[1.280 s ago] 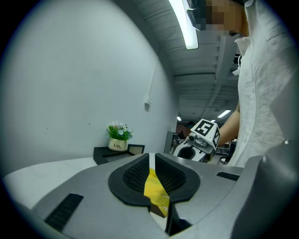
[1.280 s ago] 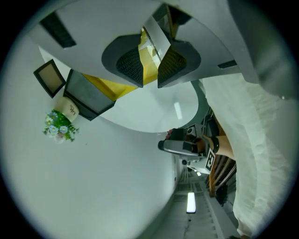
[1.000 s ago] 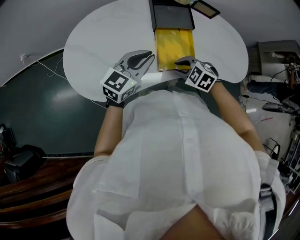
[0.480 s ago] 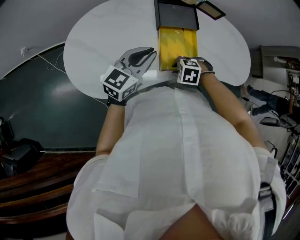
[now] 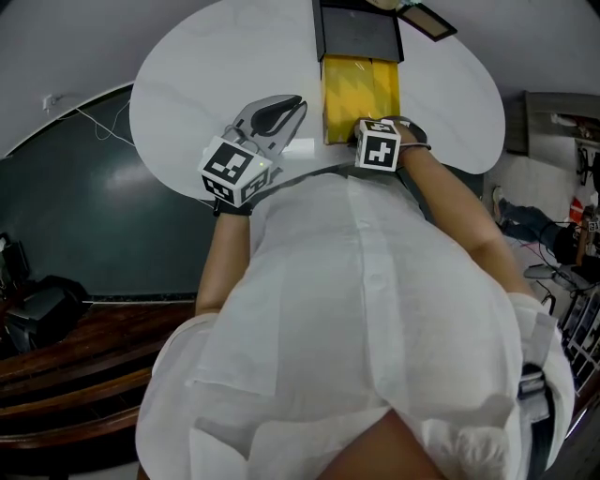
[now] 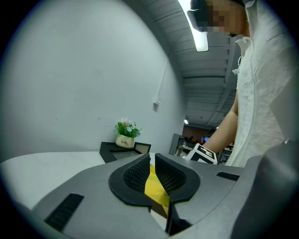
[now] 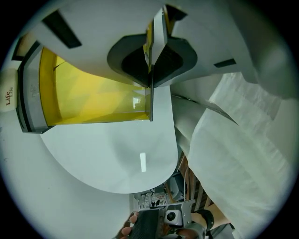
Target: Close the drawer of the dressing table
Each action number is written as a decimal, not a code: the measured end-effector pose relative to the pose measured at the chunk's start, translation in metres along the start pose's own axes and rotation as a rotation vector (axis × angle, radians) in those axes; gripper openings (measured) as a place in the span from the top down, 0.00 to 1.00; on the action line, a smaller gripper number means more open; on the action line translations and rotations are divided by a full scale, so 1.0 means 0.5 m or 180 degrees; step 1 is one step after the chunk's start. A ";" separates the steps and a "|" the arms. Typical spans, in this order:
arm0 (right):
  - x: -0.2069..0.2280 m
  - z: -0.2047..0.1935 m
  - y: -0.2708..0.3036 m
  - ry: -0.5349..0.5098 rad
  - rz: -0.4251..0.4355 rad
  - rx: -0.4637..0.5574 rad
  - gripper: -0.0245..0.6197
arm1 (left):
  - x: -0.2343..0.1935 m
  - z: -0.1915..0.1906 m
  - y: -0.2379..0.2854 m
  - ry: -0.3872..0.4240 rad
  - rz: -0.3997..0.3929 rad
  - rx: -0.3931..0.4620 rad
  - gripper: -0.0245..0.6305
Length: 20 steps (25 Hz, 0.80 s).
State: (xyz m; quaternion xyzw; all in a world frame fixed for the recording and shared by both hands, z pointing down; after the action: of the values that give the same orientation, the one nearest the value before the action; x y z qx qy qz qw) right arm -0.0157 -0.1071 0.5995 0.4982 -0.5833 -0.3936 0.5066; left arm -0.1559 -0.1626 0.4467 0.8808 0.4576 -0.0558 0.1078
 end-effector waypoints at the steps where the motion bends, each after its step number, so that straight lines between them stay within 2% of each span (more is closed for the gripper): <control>1: 0.001 0.000 -0.001 0.0001 0.0002 -0.0009 0.91 | -0.003 0.002 0.000 0.0000 0.0002 0.0002 0.91; 14: 0.017 0.002 -0.011 -0.0030 0.0035 -0.0095 0.91 | -0.034 0.013 0.014 -0.0018 0.0000 0.0003 0.91; 20: 0.015 0.003 -0.036 0.0000 0.0089 -0.0039 0.92 | -0.031 0.011 0.019 -0.0023 -0.0015 -0.0011 0.91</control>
State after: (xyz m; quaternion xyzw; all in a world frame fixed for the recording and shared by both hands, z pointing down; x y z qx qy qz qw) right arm -0.0139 -0.1182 0.5831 0.4868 -0.5878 -0.3900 0.5152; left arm -0.1571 -0.1813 0.4455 0.8794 0.4594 -0.0584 0.1108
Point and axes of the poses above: the fingertips, and each gripper's own axes: y forward along the fingers, x to its right, z out of its top, the point moved 4 cm from there along -y, backward along the fingers, and after that the axes turned 6 degrees about z, right-handed, at the moved point
